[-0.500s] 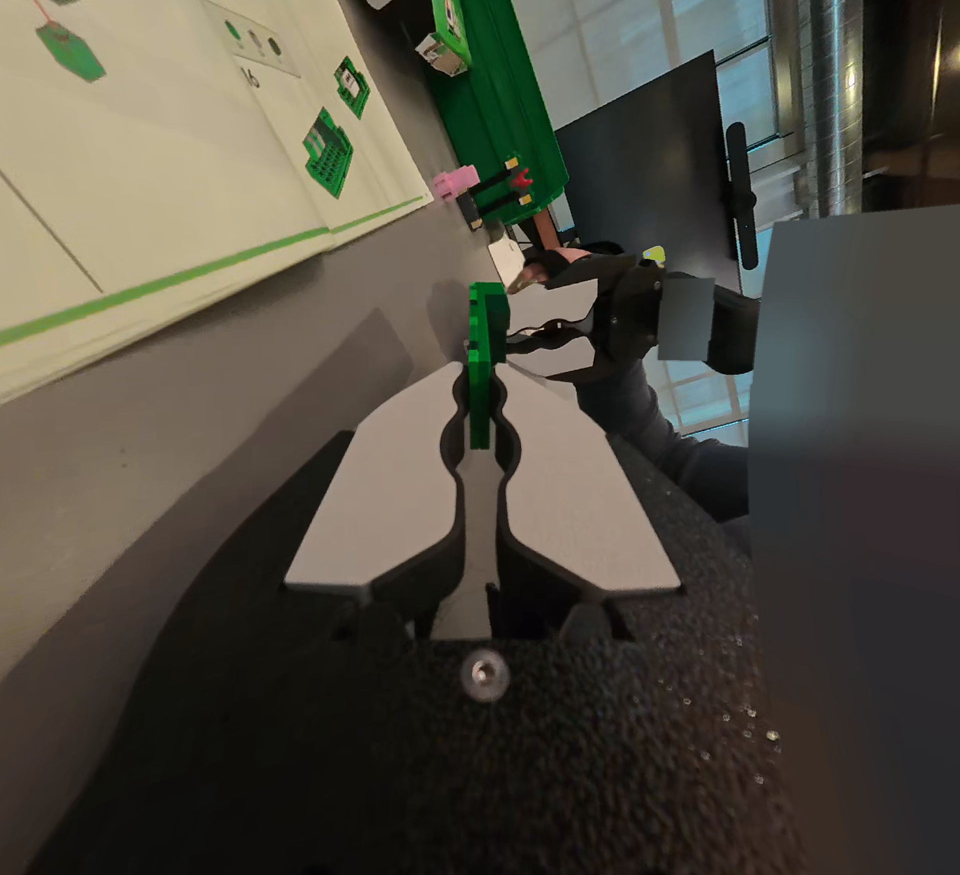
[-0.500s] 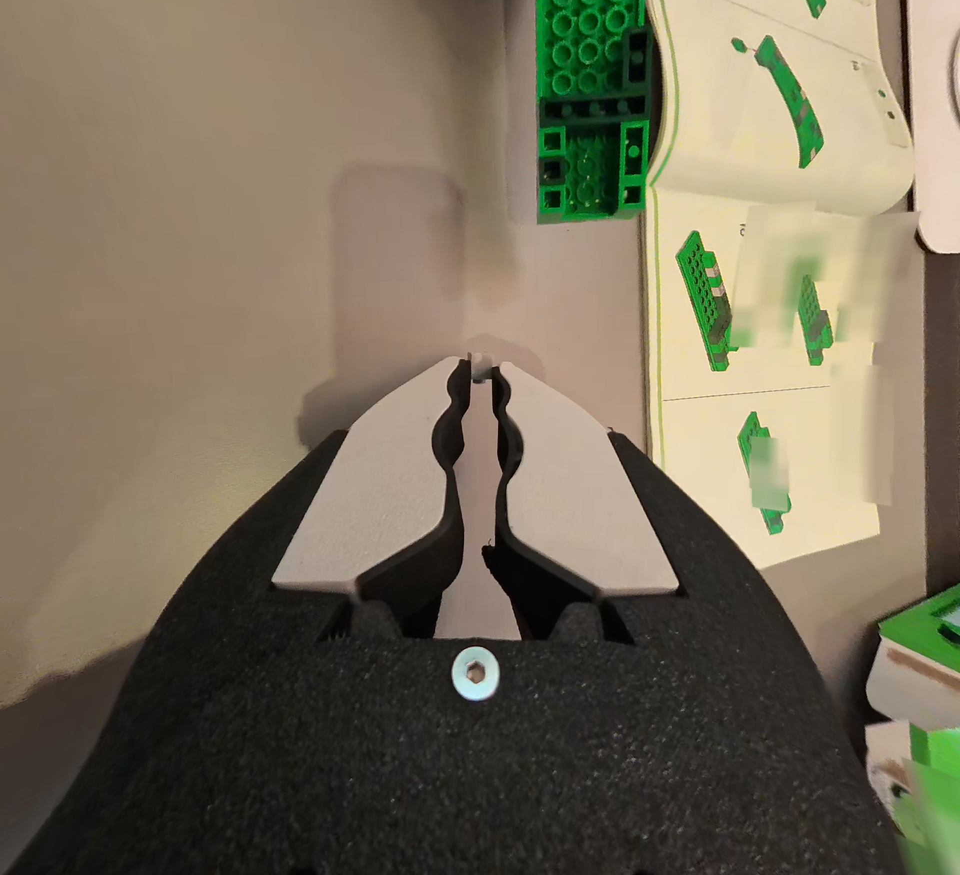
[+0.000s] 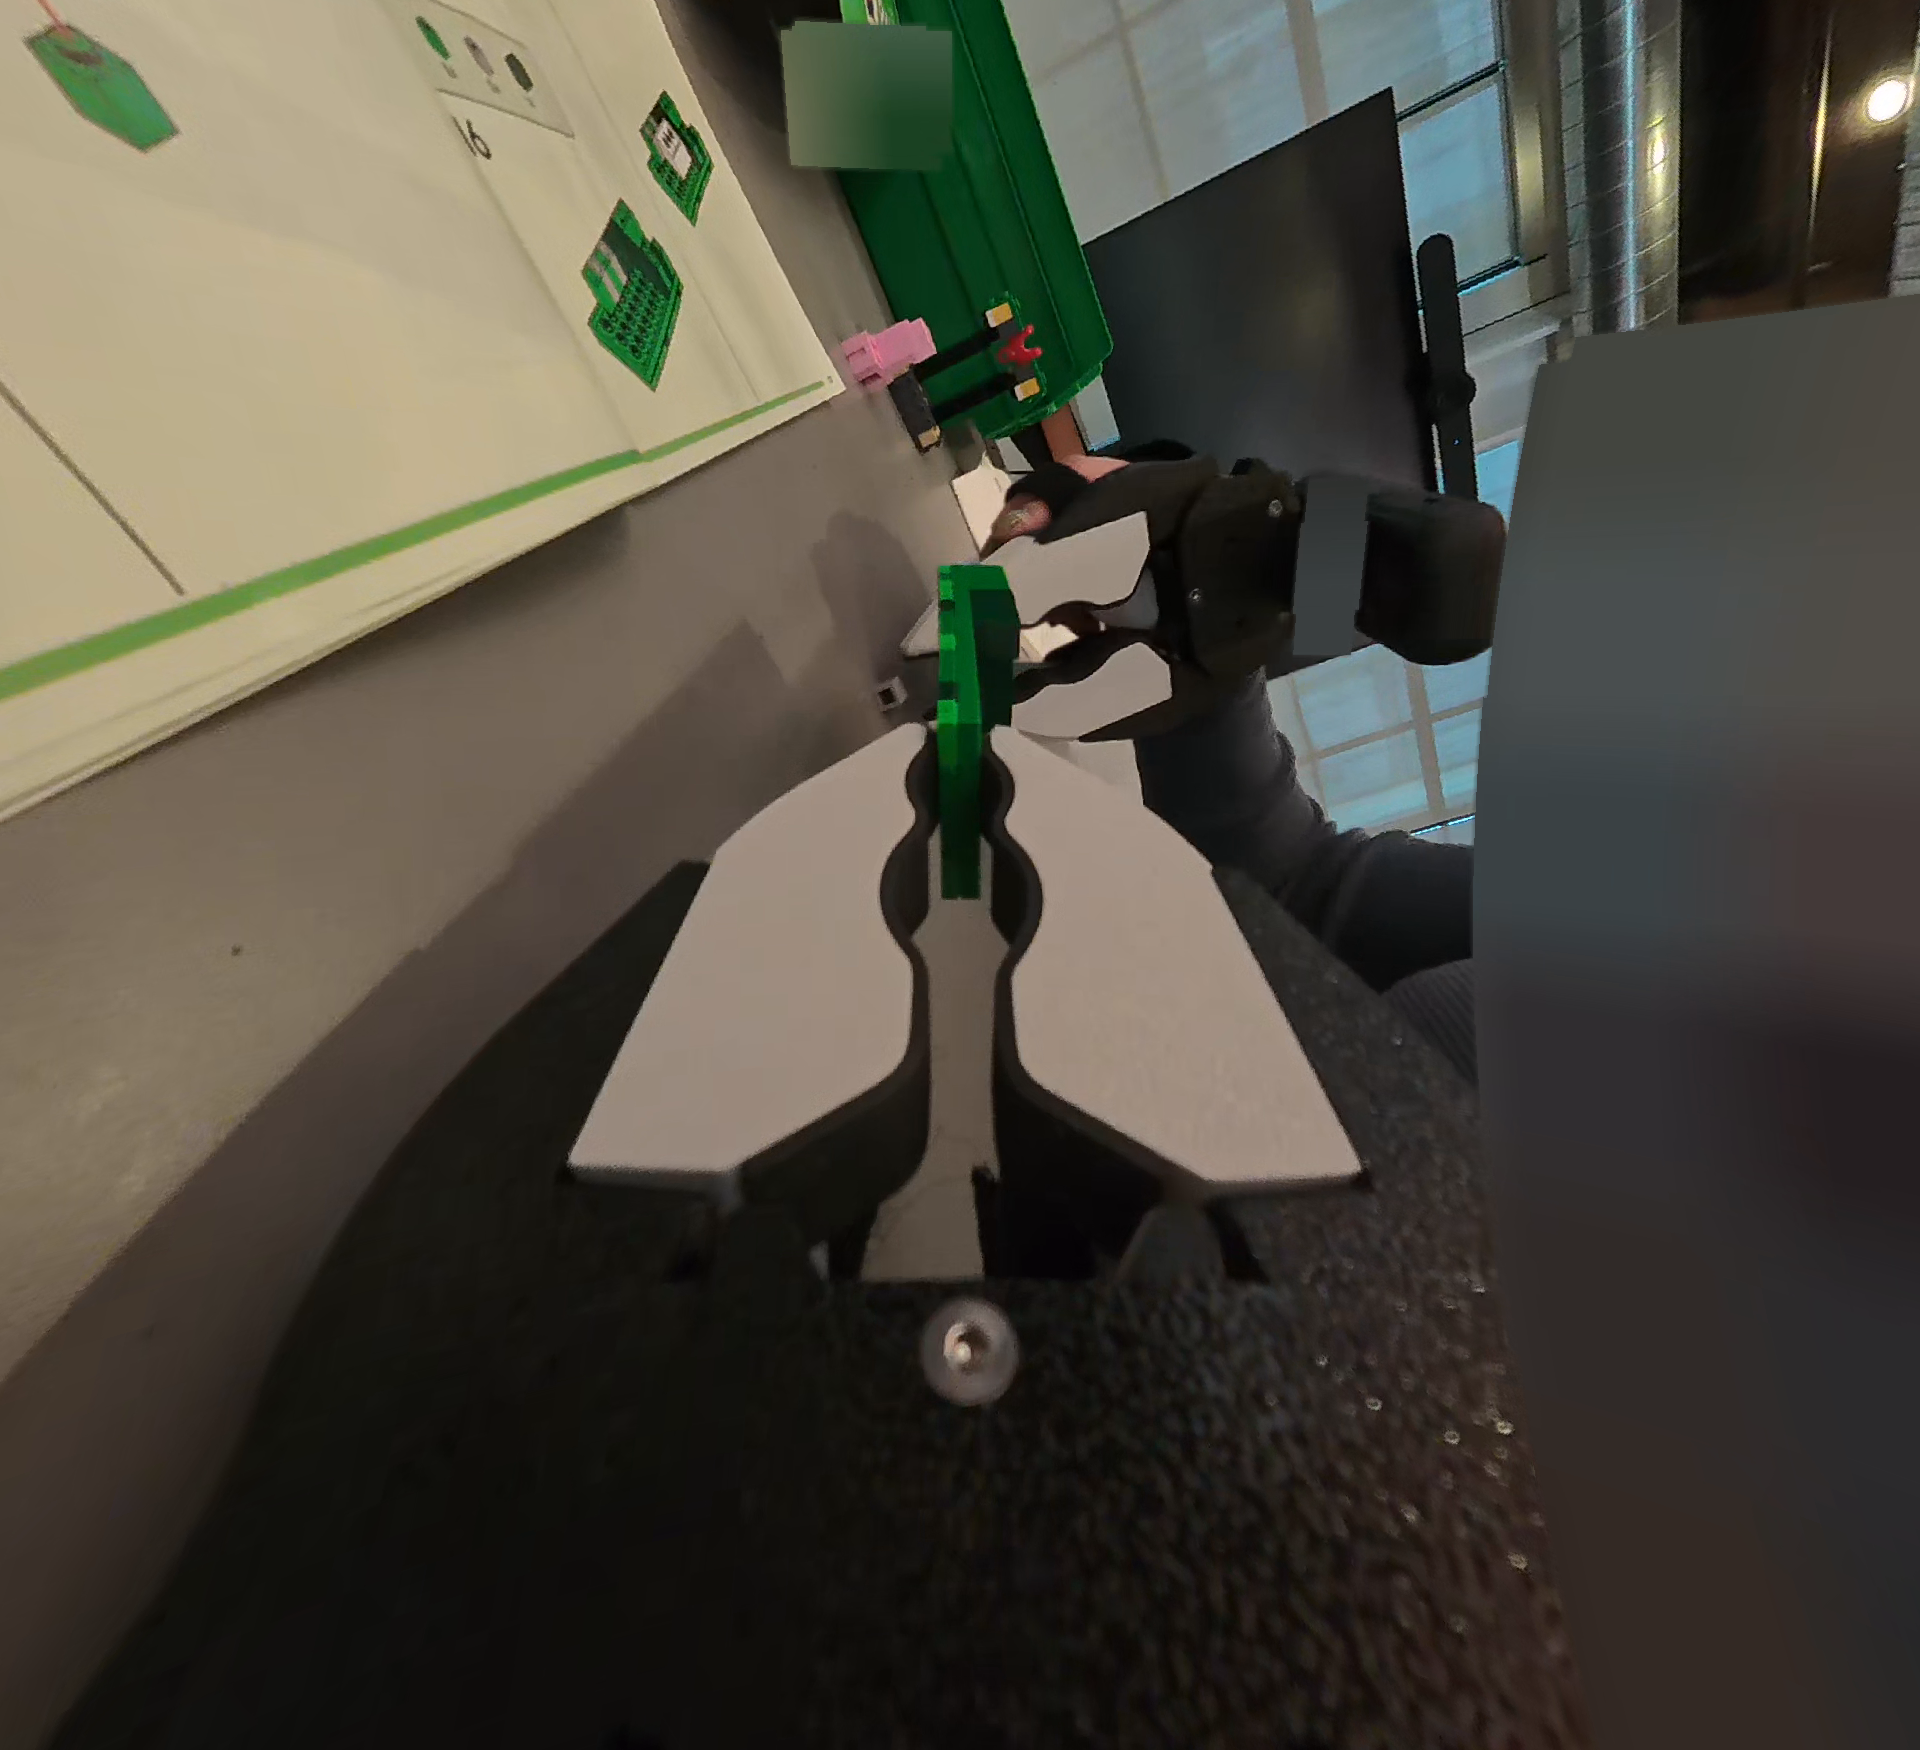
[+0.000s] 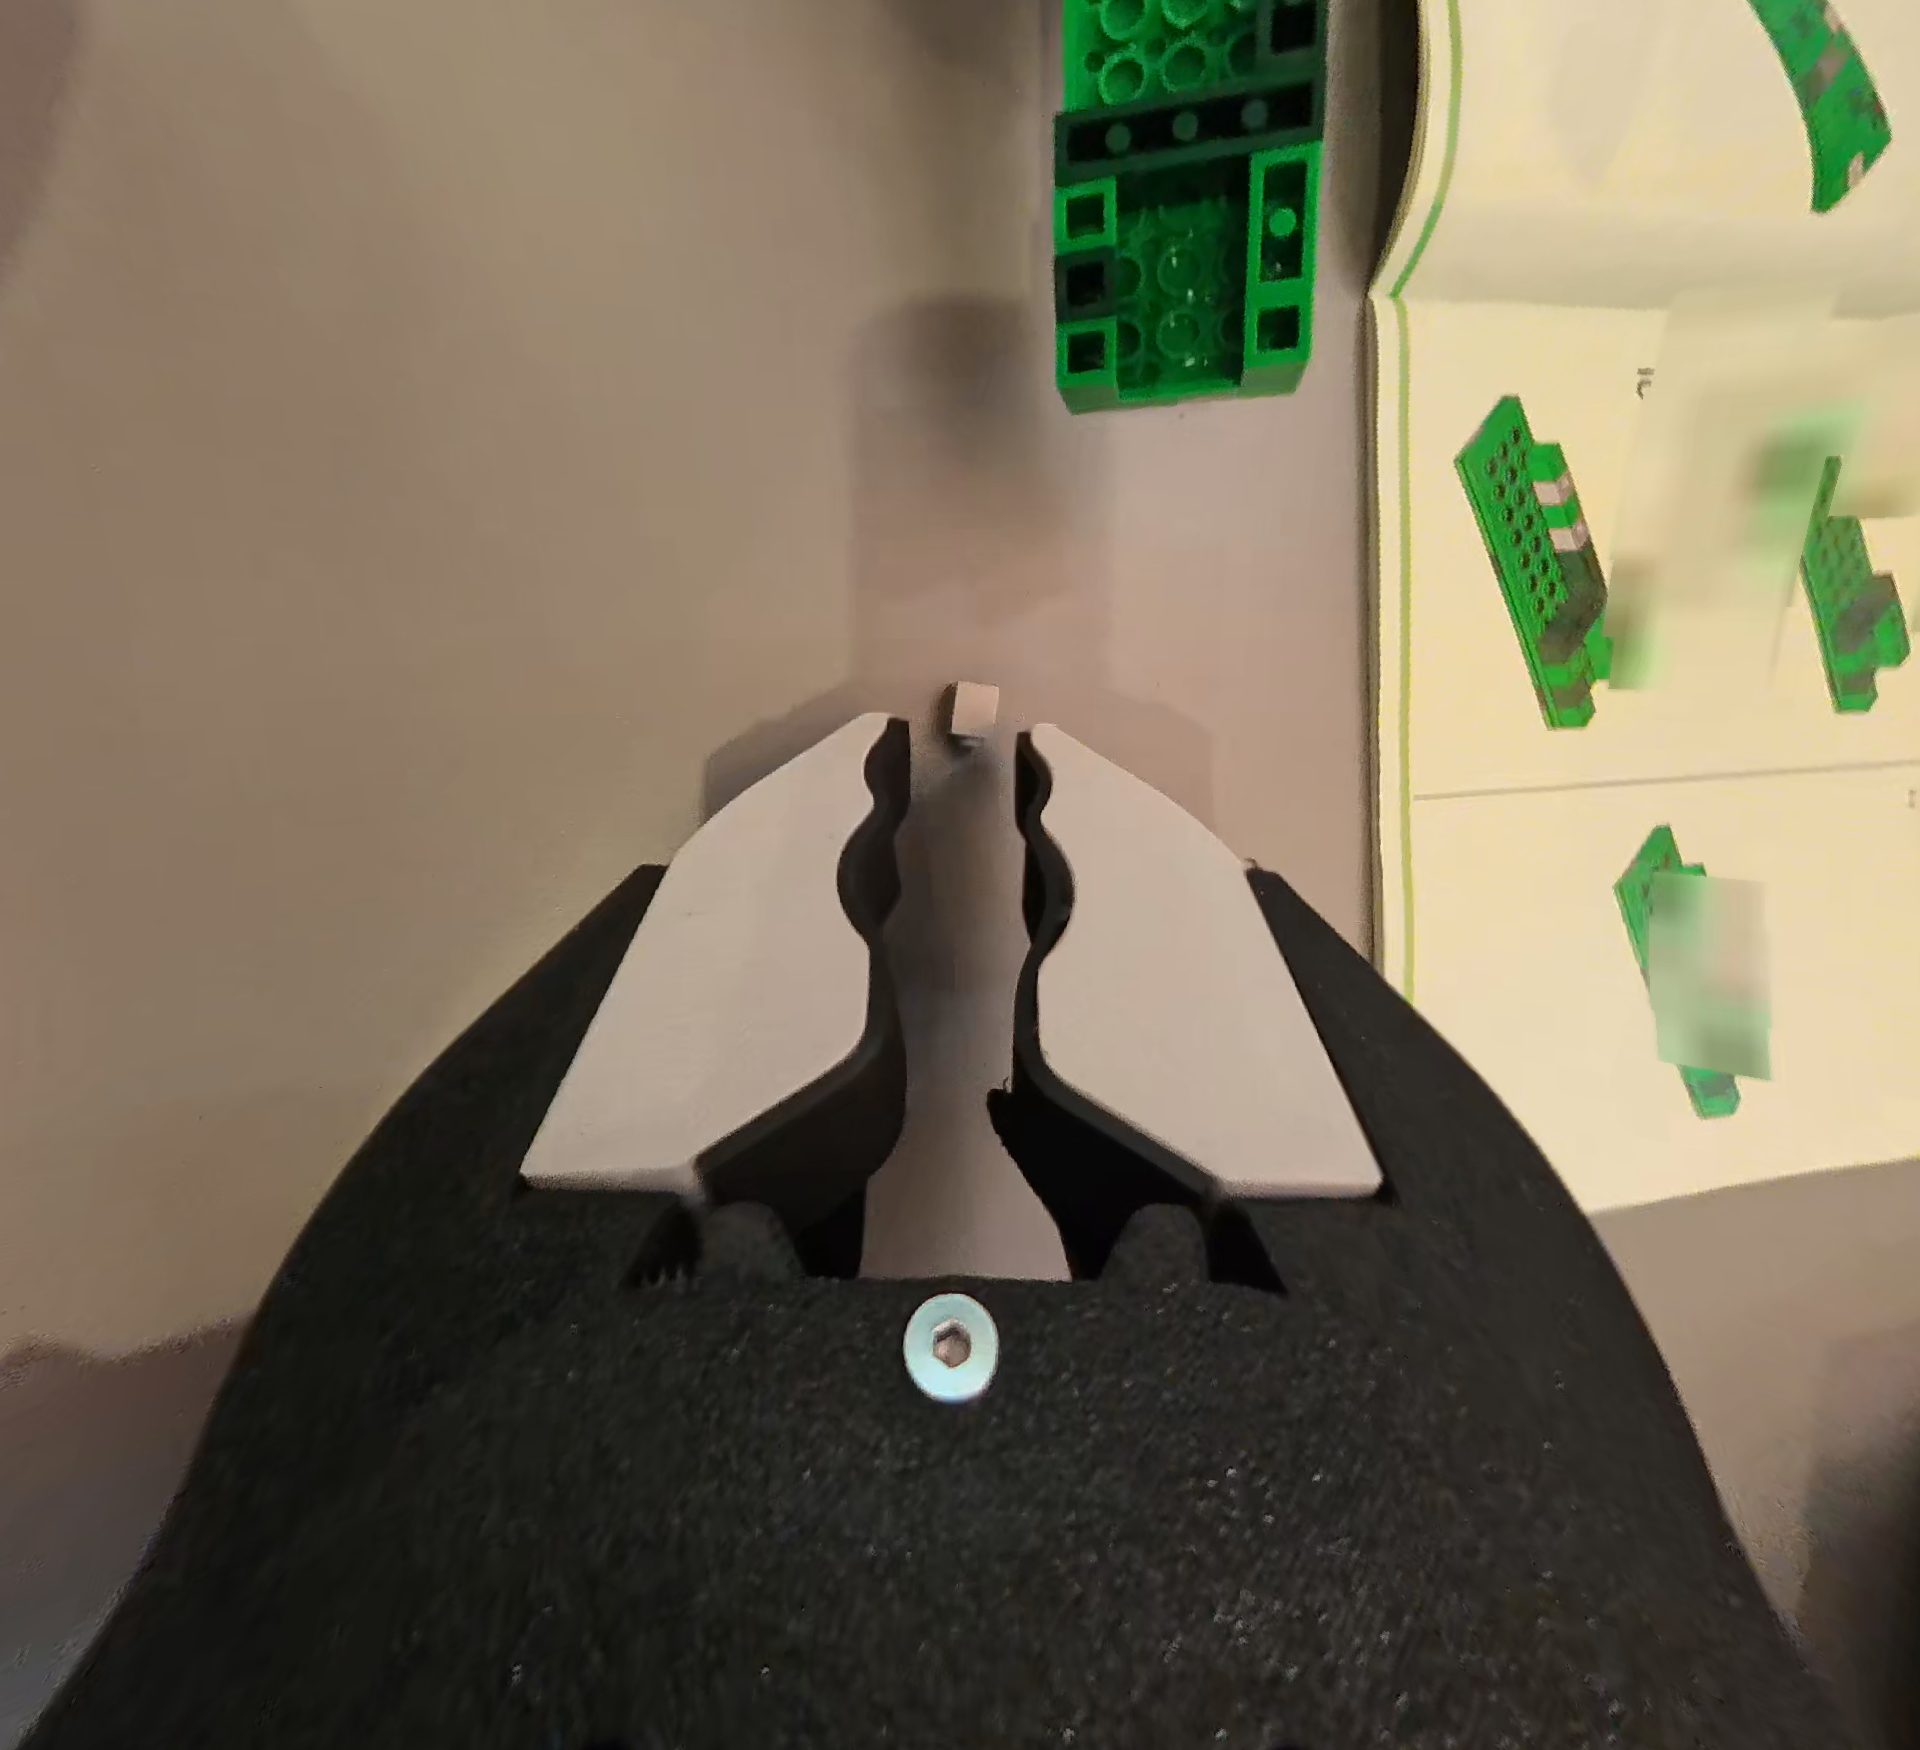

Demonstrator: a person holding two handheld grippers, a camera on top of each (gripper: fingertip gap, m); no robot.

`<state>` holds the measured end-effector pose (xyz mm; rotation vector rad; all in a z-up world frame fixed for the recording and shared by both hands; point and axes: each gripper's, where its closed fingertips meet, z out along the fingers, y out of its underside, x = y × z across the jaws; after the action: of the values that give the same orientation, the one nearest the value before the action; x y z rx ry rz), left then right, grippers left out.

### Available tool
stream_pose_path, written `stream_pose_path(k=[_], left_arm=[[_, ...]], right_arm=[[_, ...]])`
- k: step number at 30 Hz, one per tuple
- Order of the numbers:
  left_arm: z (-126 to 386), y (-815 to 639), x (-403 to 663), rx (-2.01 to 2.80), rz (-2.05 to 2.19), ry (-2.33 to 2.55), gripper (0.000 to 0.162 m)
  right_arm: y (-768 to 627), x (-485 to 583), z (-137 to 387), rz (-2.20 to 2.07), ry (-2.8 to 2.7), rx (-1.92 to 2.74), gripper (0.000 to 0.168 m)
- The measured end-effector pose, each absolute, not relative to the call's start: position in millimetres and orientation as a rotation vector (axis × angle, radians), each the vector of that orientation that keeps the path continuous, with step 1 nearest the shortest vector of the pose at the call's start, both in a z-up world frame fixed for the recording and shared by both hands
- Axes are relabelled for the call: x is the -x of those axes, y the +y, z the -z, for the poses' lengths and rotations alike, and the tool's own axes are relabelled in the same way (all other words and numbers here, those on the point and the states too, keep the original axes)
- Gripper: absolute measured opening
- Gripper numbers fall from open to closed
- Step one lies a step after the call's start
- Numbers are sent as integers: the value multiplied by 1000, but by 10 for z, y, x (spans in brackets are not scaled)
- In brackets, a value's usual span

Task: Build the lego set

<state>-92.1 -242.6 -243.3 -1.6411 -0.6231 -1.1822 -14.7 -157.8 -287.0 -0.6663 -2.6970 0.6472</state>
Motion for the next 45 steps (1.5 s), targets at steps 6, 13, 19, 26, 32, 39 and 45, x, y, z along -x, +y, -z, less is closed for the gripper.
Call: stream_pose_path(k=[6,13,19,26,32,39,45], left_arm=[[2444,-2432,886,1659,1194,-610,6],[2450,-2442,873,1668,1190,-606,6],[2446,-2445,868,1667,1195,-603,6],[2433,-2444,877,1652,1205,-608,6],[2409,-2433,872,1629,1211,-620,6],[2350,-2399,742,1582,1300,-607,6],[2364,-2394,735,1594,1293,-608,6]], right_arm=[[-1634,166,2837,-516,-2731,907,26],[-1669,254,2852,-364,-2786,953,23],[-1611,230,2928,-284,-2814,945,18],[-1528,322,2688,-407,-2643,907,7],[-2012,564,1962,-1068,-2206,648,7],[-2396,685,2072,-1174,-2177,502,7],[-2384,751,2156,-1072,-2247,499,7]])
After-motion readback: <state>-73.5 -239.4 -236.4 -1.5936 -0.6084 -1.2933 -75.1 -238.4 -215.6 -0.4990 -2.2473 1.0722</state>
